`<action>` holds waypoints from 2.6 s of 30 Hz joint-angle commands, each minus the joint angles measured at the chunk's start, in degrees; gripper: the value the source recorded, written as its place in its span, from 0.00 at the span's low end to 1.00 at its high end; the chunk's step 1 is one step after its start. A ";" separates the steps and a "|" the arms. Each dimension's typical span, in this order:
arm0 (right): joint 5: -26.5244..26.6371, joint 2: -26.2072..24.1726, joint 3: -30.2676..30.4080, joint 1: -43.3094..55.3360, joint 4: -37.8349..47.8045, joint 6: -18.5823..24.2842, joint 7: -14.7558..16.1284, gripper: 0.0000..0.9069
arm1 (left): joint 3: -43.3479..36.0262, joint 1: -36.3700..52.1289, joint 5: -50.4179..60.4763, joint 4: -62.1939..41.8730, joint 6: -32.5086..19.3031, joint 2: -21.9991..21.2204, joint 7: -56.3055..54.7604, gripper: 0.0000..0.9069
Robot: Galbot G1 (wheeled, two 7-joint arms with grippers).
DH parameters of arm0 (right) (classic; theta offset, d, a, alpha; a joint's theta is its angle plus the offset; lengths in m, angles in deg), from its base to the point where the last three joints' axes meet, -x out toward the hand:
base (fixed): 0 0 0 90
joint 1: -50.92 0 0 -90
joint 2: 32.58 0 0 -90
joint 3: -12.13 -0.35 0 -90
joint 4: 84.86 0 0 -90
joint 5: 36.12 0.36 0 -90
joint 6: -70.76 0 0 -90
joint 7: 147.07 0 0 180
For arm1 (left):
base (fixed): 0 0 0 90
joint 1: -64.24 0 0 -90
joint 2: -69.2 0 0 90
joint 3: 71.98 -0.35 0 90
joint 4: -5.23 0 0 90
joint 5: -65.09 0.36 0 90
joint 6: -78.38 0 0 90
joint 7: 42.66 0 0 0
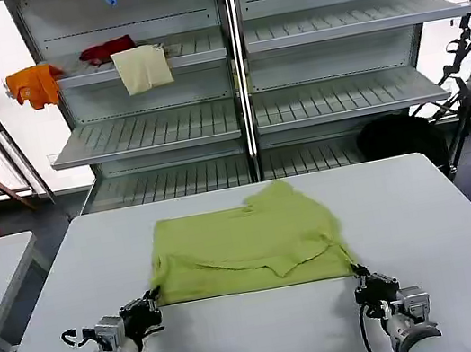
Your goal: Fold and organize the clothes.
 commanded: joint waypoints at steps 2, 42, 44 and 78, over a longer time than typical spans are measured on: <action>-0.02 -0.03 0.35 -10.24 -8.95 0.01 -0.50 0.00 | 7.31 -15.98 -4.68 12.54 -0.13 2.07 -0.57 0.00; -3.51 -0.53 3.82 -2.54 -14.99 -0.22 0.86 1.00 | 13.42 -7.17 -15.44 12.22 -0.08 0.77 -2.12 1.00; -3.01 -3.34 4.07 3.20 -10.24 -0.31 3.71 1.00 | 11.75 -2.38 -15.54 8.50 -0.03 1.60 0.22 1.00; 12.89 -4.98 18.55 42.94 31.73 -1.00 -4.12 1.00 | -3.57 20.59 -12.15 -18.77 0.22 7.76 8.88 1.00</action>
